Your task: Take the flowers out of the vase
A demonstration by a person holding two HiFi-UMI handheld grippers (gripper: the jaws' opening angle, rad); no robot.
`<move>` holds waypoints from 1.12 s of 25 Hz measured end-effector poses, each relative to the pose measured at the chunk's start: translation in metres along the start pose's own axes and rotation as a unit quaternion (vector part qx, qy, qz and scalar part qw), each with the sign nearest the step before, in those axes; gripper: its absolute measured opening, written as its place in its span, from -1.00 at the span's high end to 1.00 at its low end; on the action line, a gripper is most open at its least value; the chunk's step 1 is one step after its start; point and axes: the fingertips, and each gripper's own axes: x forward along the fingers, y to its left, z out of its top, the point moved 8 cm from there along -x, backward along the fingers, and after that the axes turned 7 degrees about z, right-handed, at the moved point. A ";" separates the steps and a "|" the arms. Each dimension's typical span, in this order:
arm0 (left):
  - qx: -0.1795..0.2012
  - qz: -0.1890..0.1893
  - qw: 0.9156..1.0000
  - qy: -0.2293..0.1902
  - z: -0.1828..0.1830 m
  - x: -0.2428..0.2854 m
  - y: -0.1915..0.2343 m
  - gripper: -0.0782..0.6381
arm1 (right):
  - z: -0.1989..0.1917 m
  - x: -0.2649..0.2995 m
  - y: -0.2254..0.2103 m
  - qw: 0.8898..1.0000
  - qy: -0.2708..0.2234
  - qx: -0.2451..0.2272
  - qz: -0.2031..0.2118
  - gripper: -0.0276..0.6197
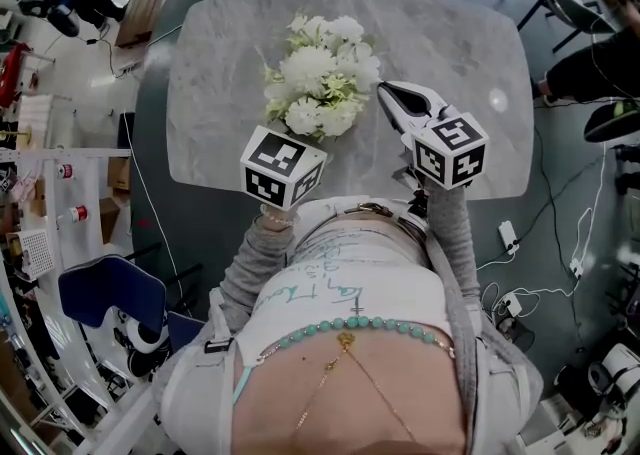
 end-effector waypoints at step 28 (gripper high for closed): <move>0.004 -0.017 1.000 0.017 -0.005 0.007 -0.005 0.76 | 0.000 -0.006 0.001 1.000 -0.007 0.004 -0.008 0.83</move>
